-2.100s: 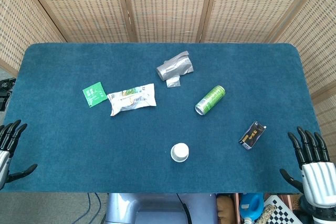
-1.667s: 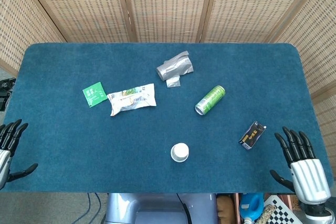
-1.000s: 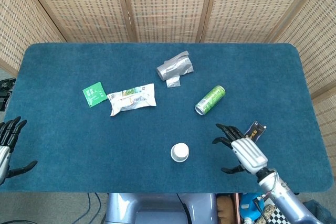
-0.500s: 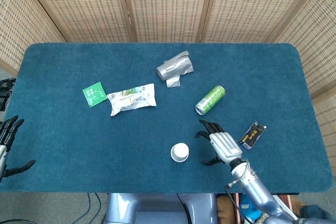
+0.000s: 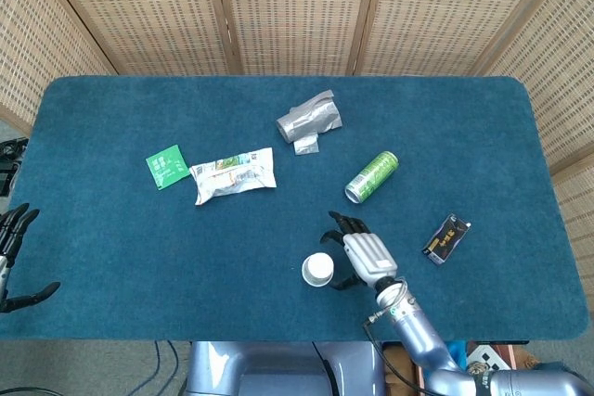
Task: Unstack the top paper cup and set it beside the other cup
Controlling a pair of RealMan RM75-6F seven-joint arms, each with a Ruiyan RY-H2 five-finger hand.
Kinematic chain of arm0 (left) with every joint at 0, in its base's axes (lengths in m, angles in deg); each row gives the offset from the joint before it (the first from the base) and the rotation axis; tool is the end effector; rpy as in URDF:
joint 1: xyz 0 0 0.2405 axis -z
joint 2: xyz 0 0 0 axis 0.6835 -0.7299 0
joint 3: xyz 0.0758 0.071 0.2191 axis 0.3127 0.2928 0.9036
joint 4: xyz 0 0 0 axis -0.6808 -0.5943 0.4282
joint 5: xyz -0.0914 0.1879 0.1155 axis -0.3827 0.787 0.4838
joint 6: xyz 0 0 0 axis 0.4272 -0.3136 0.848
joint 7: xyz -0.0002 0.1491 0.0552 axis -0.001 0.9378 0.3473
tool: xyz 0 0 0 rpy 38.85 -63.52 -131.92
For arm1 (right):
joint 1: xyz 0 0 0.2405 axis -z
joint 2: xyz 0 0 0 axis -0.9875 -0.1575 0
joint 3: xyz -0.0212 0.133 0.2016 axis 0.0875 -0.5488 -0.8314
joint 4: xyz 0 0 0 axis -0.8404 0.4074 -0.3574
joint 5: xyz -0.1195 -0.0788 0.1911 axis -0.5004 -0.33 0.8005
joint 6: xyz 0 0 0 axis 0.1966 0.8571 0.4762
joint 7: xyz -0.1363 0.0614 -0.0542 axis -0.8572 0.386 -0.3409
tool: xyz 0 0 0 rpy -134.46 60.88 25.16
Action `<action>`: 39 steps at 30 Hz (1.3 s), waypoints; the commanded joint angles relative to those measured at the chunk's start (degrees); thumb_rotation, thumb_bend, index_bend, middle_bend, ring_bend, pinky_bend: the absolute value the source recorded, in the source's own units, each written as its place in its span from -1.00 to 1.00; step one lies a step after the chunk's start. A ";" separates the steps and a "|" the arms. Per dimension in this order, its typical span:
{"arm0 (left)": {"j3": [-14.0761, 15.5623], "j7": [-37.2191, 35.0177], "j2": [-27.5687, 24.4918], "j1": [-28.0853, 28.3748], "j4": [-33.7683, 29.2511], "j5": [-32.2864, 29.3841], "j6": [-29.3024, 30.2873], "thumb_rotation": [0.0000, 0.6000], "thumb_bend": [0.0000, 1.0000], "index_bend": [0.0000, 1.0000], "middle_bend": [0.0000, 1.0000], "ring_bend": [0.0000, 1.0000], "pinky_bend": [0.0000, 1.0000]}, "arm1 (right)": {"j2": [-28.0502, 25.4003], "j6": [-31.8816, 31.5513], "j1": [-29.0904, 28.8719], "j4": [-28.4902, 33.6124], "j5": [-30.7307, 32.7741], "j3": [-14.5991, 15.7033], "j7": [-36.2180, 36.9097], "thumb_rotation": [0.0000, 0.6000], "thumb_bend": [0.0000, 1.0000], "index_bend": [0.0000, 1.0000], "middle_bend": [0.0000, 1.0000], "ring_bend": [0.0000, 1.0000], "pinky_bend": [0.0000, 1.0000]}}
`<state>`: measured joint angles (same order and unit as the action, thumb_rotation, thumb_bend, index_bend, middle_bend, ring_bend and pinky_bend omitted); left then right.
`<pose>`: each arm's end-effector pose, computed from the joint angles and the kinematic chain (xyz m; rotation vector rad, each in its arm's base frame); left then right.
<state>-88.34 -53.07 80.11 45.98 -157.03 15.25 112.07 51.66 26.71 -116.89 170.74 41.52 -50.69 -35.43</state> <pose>-0.2931 0.1743 0.1568 -1.4090 -0.9633 -0.9654 -0.0926 -0.2674 -0.0434 1.7426 -1.4402 0.9579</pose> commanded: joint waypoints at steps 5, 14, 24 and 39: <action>0.04 0.05 0.06 0.25 0.15 -0.17 -0.54 1.00 -0.77 -1.00 -1.00 -1.00 -1.00 | 2.29 -1.10 -1.65 -1.02 2.20 -0.34 -0.66 1.00 -0.50 -0.32 -1.00 -1.00 -1.00; -0.02 0.44 0.16 0.29 0.02 -0.50 -0.61 1.00 -0.77 -1.00 -1.00 -1.00 -1.00 | 2.86 -1.39 -2.66 -1.39 3.28 -0.03 -0.50 1.00 -0.43 -0.32 -1.00 -1.00 -1.00; -0.13 0.36 0.11 0.38 -0.02 -0.74 -0.70 1.00 -0.77 -1.00 -1.00 -1.00 -1.00 | 3.49 -1.49 -3.45 -1.80 3.66 0.74 -0.44 1.00 -0.39 -0.29 -1.00 -1.00 -1.00; -0.13 -0.18 -0.14 0.38 -0.01 -0.66 -0.58 1.00 -0.77 -1.00 -1.00 -1.00 -1.00 | 3.80 -2.05 -4.01 -1.99 3.86 1.38 -0.22 1.00 -0.34 -0.13 -1.00 -1.00 -1.00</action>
<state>-88.47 -53.25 79.97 46.35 -157.03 14.58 111.49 55.46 24.66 -120.90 168.75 45.38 -49.30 -35.64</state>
